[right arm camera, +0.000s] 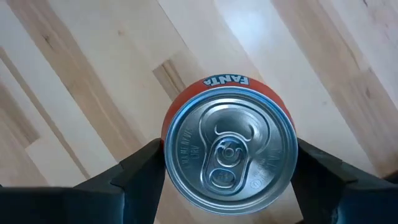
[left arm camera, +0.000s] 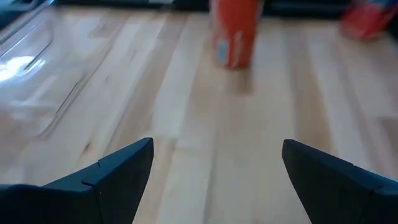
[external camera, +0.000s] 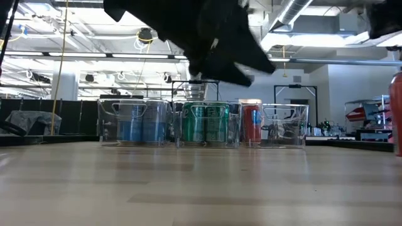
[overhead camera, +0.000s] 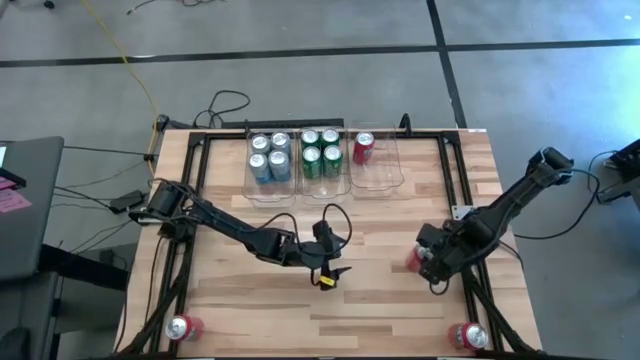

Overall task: Sort soda cans
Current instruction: Put the red soda can into the right transparent bin

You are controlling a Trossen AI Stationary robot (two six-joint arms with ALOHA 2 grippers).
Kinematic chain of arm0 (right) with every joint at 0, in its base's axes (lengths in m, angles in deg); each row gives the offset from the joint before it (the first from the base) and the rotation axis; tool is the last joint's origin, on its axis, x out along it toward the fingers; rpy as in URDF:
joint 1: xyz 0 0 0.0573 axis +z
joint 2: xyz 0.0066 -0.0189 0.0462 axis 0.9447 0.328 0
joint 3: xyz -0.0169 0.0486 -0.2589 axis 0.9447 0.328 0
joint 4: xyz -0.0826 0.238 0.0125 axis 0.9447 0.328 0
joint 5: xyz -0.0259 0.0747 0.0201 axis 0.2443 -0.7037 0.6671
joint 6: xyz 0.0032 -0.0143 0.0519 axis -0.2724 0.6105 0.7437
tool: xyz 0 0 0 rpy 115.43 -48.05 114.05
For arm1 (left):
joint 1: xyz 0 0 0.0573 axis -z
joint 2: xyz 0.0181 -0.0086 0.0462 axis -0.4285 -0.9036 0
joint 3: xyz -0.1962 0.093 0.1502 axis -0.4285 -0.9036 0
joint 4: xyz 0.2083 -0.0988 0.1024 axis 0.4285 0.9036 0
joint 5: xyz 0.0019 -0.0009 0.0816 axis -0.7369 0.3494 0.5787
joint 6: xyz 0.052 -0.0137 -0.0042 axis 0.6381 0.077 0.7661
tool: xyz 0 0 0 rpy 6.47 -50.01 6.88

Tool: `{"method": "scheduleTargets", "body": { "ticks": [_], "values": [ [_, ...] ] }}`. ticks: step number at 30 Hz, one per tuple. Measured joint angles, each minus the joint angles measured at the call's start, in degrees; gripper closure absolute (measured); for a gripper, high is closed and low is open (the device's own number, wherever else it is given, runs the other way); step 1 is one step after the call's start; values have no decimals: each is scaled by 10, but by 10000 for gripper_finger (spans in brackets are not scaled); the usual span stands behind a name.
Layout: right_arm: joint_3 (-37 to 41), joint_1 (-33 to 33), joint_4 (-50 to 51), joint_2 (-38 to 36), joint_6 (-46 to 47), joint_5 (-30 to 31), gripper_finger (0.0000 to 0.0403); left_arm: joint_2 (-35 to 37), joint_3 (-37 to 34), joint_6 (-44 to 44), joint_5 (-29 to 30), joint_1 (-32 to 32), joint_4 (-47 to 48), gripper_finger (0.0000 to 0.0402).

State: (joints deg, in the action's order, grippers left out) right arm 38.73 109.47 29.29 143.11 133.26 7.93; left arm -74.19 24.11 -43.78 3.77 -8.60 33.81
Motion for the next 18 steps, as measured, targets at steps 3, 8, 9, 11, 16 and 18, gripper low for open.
{"method": "scheduleTargets", "body": {
  "ticks": [3,8,9,11,16,18],
  "values": [
    [-8,-18,2,1,-30,-2,106,0,0,-17,10,-8,41,50],
    [-53,-56,21,3,-80,-3,108,0,0,-57,16,-18,117,50],
    [-65,-65,30,2,-89,1,108,0,0,-64,22,-18,128,50],
    [-90,-81,58,5,-109,7,108,0,0,-74,35,-18,144,50],
    [-168,-127,137,3,-158,33,108,1,0,-102,37,-18,156,50],
    [-199,-146,160,3,-185,52,108,1,0,-108,40,-18,161,50]
  ]
}}
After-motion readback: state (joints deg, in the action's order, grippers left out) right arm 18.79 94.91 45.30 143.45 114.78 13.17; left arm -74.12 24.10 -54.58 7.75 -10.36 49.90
